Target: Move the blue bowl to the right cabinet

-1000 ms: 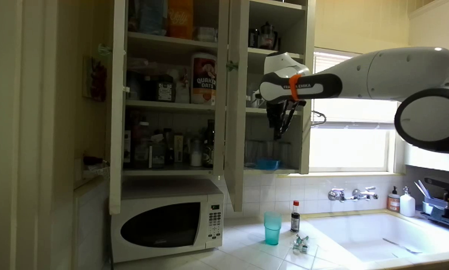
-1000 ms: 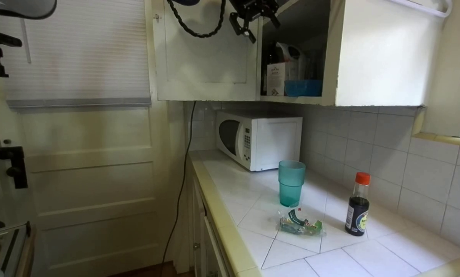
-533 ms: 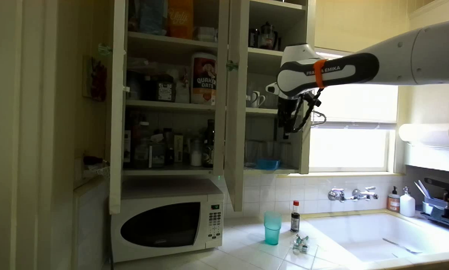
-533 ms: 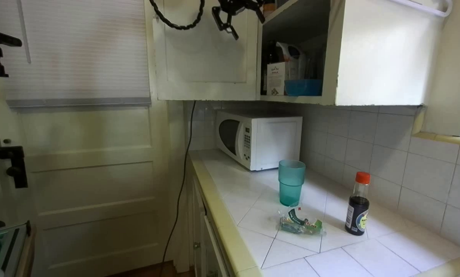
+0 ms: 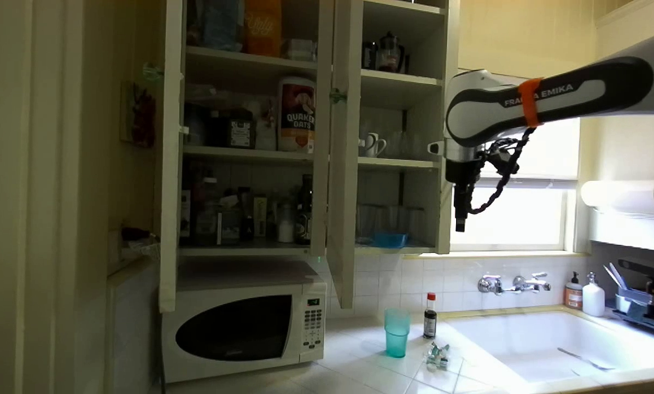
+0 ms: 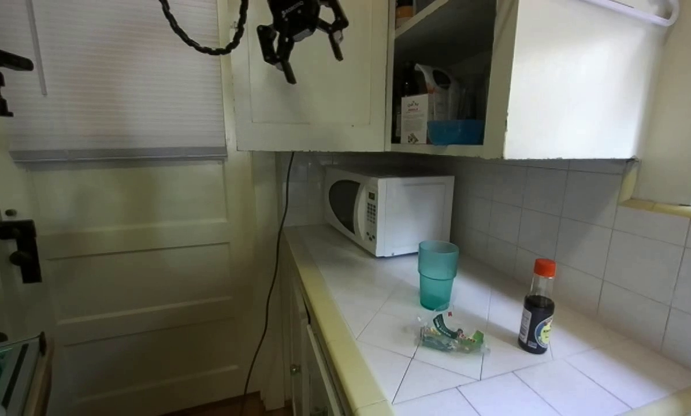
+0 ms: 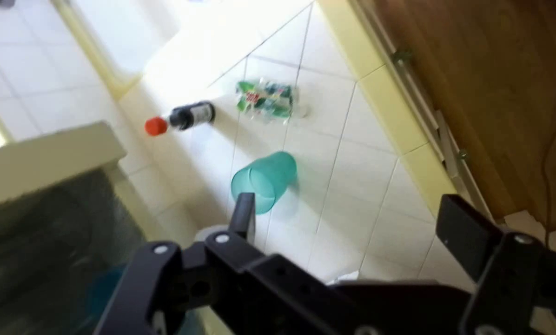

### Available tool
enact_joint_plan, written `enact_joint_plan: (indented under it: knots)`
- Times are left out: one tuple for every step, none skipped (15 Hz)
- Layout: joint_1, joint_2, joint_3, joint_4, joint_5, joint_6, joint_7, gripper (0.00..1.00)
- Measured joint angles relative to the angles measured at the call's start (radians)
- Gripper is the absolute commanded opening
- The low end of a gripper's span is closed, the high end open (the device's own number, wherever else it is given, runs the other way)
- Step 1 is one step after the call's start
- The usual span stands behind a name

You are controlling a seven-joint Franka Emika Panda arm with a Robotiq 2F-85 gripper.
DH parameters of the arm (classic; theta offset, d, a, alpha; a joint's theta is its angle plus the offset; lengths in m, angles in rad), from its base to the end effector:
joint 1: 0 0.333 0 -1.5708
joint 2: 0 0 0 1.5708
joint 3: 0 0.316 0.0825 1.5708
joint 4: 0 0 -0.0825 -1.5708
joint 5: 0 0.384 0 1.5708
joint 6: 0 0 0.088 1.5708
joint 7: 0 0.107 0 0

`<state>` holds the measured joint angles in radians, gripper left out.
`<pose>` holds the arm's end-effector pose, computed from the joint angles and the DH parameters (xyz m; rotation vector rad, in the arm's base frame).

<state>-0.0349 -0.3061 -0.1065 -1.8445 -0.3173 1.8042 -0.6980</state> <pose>0.4685 -0.1018 0.6763 2.6502 0.8051 0.1744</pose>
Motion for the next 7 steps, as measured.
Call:
enact_joint_plan:
  knots:
    - [-0.003, -0.043, 0.002, -0.057, 0.0, -0.026, 0.051, 1.0]
    - [-0.005, -0.083, 0.004, -0.111, 0.001, -0.051, 0.099, 1.0]
    - [-0.006, -0.126, 0.005, -0.168, 0.002, -0.077, 0.15, 1.0]
    - [-0.007, -0.166, 0.007, -0.22, 0.004, -0.103, 0.199, 1.0]
    - [-0.007, -0.208, 0.009, -0.273, 0.008, -0.132, 0.25, 1.0]
    - [-0.007, -0.25, 0.013, -0.325, 0.014, -0.162, 0.303, 1.0]
    - [-0.008, -0.29, 0.017, -0.37, 0.023, -0.192, 0.355, 1.0]
